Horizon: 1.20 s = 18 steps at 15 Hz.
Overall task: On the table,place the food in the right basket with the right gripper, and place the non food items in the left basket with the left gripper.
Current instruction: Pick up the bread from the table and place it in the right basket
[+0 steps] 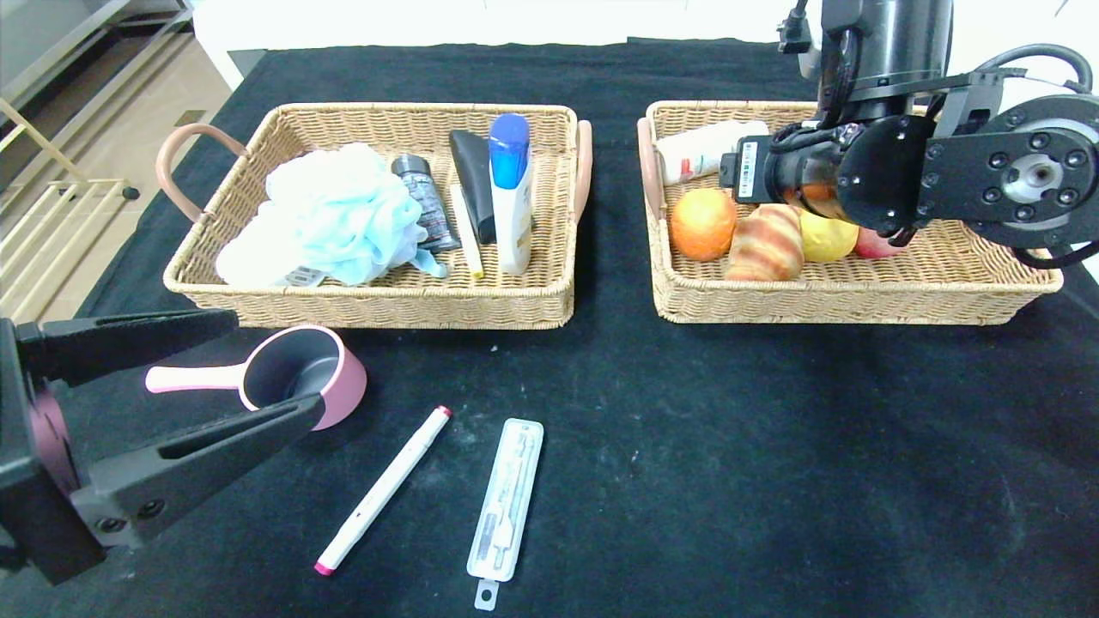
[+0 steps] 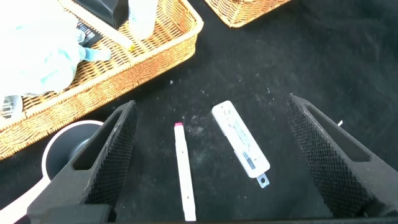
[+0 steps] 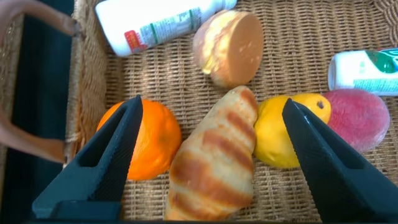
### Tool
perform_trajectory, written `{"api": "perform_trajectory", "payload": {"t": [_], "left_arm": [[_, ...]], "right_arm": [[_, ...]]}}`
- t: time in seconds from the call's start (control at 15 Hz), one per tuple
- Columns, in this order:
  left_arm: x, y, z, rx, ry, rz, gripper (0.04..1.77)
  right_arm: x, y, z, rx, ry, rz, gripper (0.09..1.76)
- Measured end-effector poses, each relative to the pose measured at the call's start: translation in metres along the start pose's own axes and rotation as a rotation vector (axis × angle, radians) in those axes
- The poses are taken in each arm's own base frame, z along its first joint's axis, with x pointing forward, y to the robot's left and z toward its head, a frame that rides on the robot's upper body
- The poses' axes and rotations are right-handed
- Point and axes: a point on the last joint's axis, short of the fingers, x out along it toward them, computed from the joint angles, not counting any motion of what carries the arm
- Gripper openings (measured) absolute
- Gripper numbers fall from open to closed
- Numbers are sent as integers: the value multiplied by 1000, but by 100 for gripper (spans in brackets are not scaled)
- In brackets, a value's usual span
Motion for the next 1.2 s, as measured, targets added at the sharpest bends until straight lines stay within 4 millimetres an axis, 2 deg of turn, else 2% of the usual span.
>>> {"api": "perform_trajectory", "payload": {"t": [0.2, 0.4, 0.73, 1.0, 1.2], "left_arm": [[0, 0, 0, 2, 2, 0, 172], [1, 0, -2, 26, 15, -2, 172], [3, 0, -3, 29, 25, -5, 172], [2, 0, -1, 30, 18, -2, 172], [3, -1, -2, 30, 24, -8, 172]], "right_arm": [[-19, 3, -4, -20, 19, 44, 166], [-52, 4, -7, -39, 43, 180, 168], [-100, -15, -37, -114, 115, 502, 169], [-118, -34, -64, -188, 48, 741, 170], [-119, -48, -85, -209, 4, 866, 170]]}}
